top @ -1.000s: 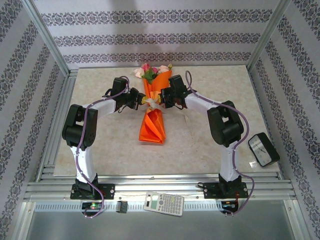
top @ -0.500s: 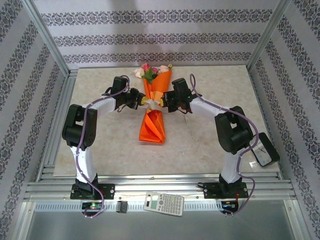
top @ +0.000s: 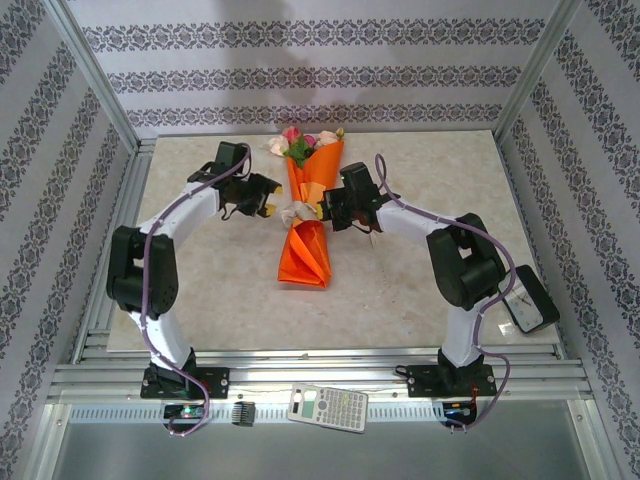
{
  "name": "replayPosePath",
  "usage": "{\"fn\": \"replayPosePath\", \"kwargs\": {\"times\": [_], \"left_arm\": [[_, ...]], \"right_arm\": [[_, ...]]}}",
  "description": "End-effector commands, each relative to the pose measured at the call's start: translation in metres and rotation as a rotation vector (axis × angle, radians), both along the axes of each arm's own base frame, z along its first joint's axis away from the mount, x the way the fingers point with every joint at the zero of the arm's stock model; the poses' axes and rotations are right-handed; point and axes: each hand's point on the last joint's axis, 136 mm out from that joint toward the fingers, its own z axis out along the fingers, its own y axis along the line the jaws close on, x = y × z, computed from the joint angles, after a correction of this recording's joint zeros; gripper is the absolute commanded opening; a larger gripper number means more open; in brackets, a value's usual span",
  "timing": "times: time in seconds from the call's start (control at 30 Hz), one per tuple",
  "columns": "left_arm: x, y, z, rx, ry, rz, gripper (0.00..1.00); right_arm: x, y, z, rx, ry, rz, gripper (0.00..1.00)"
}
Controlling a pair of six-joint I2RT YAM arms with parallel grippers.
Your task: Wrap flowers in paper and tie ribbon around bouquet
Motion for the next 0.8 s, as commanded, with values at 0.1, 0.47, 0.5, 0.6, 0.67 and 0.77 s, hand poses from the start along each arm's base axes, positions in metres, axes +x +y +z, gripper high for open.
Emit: {"fn": "replayPosePath", "kwargs": {"times": [0.1,0.47,0.5,0.6,0.67,0.77], "left_arm": [[-0.016,0.005,0.026,0.016,0.036,0.104,0.44],[-0.03,-0.097,0.043,-0.183,0.137,0.18,0.45],[-0.027,-0.098,0.04,-0.181,0.144,0.194,0.45],[-0.015,-0.099,0.028,-0.145,0.16,0.216,0.46],[-0.01,-0.098,0.017,-0.114,0.177,0.215,0.47],[-0.01,-0.092,0.004,-0.064,0.195,0.214,0.49]], "right_arm": [[-0.001,-0.003,0.007,0.007,-0.025,-0.011,0.0],[0.004,-0.003,0.008,0.037,-0.047,0.0,0.0],[0.004,-0.003,0.007,0.04,-0.044,0.0,0.0],[0.005,-0.002,0.007,0.051,-0.045,-0.003,0.0],[0.005,-0.003,0.006,0.053,-0.044,-0.009,0.0],[0.006,-0.002,0.006,0.063,-0.043,-0.007,0.0]]}}
